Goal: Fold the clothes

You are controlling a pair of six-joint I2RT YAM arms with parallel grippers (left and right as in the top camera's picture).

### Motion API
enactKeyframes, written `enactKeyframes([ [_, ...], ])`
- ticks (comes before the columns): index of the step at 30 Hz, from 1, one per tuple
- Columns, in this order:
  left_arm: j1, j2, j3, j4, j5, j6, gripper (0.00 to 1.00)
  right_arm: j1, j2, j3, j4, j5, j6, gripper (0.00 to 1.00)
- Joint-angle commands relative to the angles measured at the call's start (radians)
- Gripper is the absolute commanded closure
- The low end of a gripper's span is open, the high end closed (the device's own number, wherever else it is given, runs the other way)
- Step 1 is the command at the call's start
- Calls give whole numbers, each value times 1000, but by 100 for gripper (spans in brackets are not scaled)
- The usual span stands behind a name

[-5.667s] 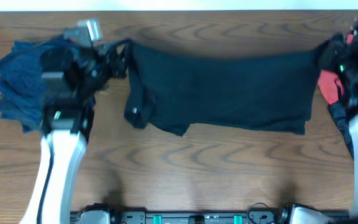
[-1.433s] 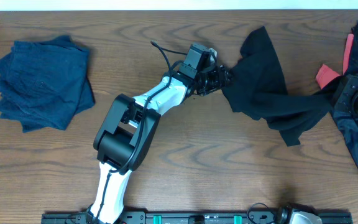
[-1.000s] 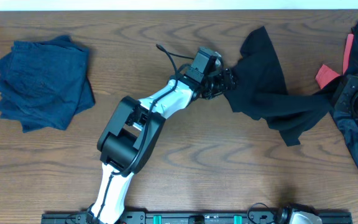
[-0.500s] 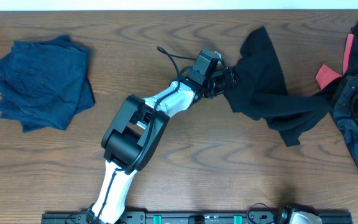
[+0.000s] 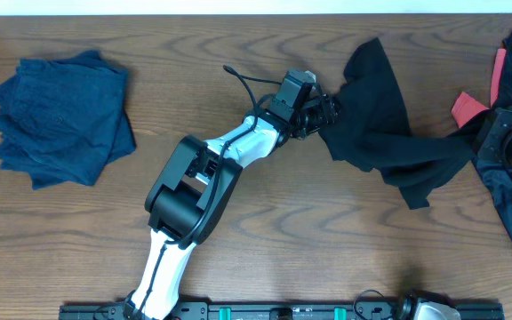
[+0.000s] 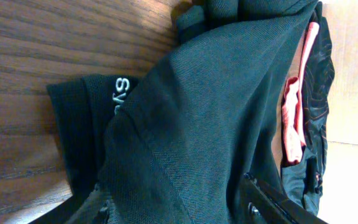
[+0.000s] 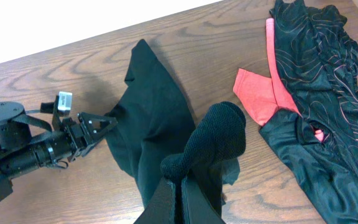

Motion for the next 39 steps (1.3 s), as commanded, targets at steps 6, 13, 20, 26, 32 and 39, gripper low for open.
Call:
enactKeyframes([
  [6, -2, 20, -2, -6, -38, 47, 62, 15, -4, 6, 2, 6, -10, 99],
  [13, -3, 57, -2, -5, -38, 48, 62, 15, -5, 6, 2, 6, -10, 99],
  [20, 9, 72, -2, 31, -17, 48, 94, 15, -5, 6, 2, 6, -10, 99],
  [26, 45, 56, -2, 47, 100, 142, 94, 15, -4, 6, 3, 12, -18, 99],
  [32, 101, -45, -2, -137, 135, 392, 94, 14, 4, 6, 3, 56, -18, 99],
  [39, 252, -363, -2, -434, 128, 587, 94, 13, 82, 6, 8, 111, -14, 99],
])
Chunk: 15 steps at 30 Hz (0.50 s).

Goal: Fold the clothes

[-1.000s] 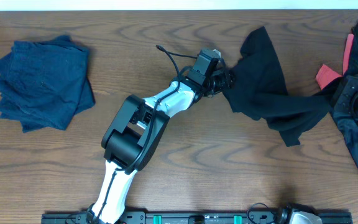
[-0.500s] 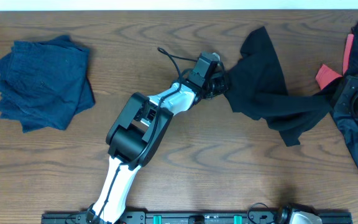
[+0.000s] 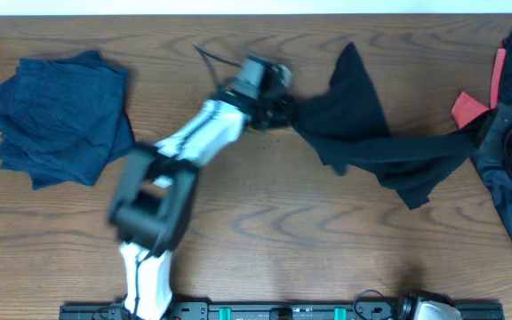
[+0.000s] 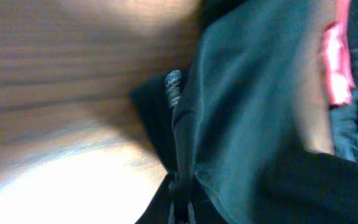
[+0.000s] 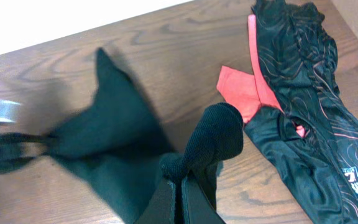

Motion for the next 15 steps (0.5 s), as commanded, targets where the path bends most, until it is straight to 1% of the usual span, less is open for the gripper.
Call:
enactKeyframes([
  [1, 110, -233, 14, -69, 12, 128, 94, 13, 54, 6, 8, 31, -6, 99],
  [5, 232, -441, 14, -142, 14, 128, 94, 13, 97, 6, 30, -24, 9, 99],
  [8, 303, -589, 14, -194, 14, 128, 94, 13, 98, 7, 54, -89, 9, 99],
  [10, 336, -674, 14, -232, 14, 129, 94, 13, 87, 7, 68, -114, 9, 99],
  [15, 400, -876, 14, -341, 13, 180, 94, 13, 24, 7, 71, -120, 8, 99],
])
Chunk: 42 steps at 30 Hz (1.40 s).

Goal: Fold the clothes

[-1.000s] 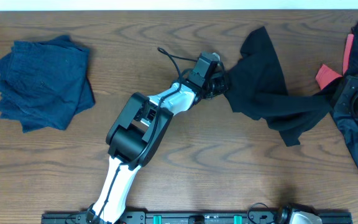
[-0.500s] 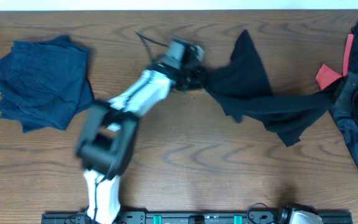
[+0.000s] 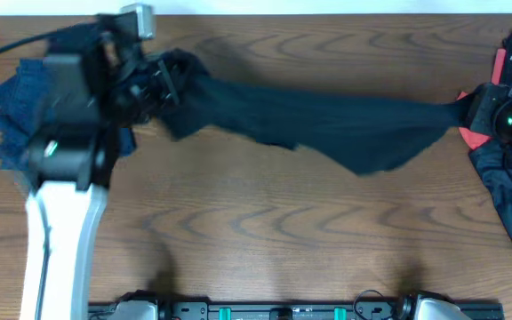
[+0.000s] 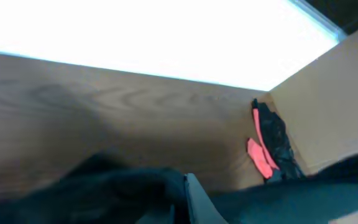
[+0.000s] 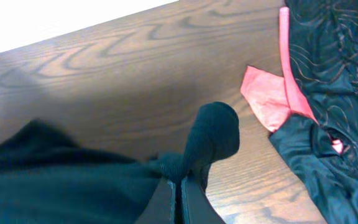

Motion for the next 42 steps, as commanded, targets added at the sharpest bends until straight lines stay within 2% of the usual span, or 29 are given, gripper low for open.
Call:
enactKeyframes([
  [1, 47, -136, 11, -44, 3, 52, 94, 13, -75, 7, 6, -19, 7, 99],
  [10, 129, -408, 11, -73, 3, 51, 94, 13, -274, 7, 79, -20, 8, 99],
  [16, 131, -393, 11, -74, 3, 52, 94, 13, -298, 7, 108, -20, 8, 99],
  [21, 130, -262, 11, -72, 3, 51, 94, 13, -203, 7, 128, -19, 8, 99],
  [26, 130, -29, 11, -5, 3, 51, 94, 17, -3, 7, 203, -21, 8, 99],
  [30, 130, 194, 38, 104, 5, 51, 94, 22, 201, 7, 378, -25, -3, 99],
  [34, 131, 372, 138, 228, 59, 71, 94, 22, 351, 7, 589, -114, 36, 99],
  [38, 137, 450, 275, 367, 105, 34, 94, 21, 388, 7, 764, -131, 157, 99],
  [42, 153, 454, 445, 391, 107, 19, 94, 21, 344, 29, 865, -122, 182, 99],
])
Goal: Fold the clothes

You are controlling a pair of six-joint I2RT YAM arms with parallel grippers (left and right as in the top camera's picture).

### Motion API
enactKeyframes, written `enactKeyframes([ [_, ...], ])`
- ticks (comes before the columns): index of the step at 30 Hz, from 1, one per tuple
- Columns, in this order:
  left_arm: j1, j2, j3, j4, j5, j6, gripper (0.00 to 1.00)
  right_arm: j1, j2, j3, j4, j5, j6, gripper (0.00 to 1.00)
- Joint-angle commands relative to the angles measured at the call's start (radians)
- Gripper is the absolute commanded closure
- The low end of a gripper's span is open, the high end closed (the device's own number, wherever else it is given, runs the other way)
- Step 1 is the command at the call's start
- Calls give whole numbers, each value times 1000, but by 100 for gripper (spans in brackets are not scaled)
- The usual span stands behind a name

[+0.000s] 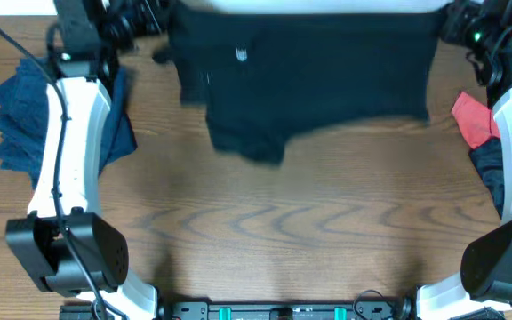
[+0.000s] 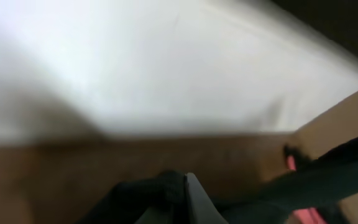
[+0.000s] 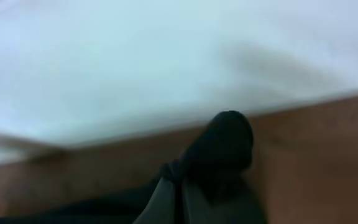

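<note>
A black garment (image 1: 309,80) hangs spread wide in the air above the table's far half, a small white mark near its upper left. My left gripper (image 1: 158,13) is shut on its top left corner, my right gripper (image 1: 447,22) shut on its top right corner. In the left wrist view a bunch of black cloth (image 2: 160,190) sits pinched at the left gripper (image 2: 180,193). The right wrist view shows a dark knob of the cloth (image 3: 222,146) above the right gripper (image 3: 178,186). Both wrist views are blurred.
A folded dark blue garment (image 1: 34,124) lies at the far left under the left arm. At the right edge lies a black and red patterned garment (image 1: 483,142), its red part showing beside the right arm.
Both grippers have gone up and toward the far edge. The black garment, then stretched into a narrow band across the table, now hangs spread flat between them.
The black garment lay crumpled at the middle right, each gripper shut on one end. Then the left gripper was further left with the cloth pulled longer. Then it reached the far left, cloth taut across the table. Now the cloth hangs open between both raised grippers.
</note>
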Motion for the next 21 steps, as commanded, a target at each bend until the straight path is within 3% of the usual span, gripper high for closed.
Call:
enactKeyframes([
  [1, 34, -61, 190, 7, 26, -22, 94, -6, -94, 54, 17, 29, 55, 99],
  [5, 42, -93, 272, -214, 103, -18, 94, -6, -142, 72, -107, 68, 25, 99],
  [7, 40, -100, 272, -395, 103, 12, 94, -6, -150, 72, -225, 83, -18, 99],
  [13, 10, -51, 185, -900, -1, 226, 94, -5, -101, 70, -610, 133, -114, 99],
  [16, 0, -19, 79, -977, -21, 272, 94, -5, -51, 70, -761, 159, -153, 99],
  [21, -4, 8, -182, -969, -21, 280, 94, -5, 48, 62, -962, 208, -157, 99],
])
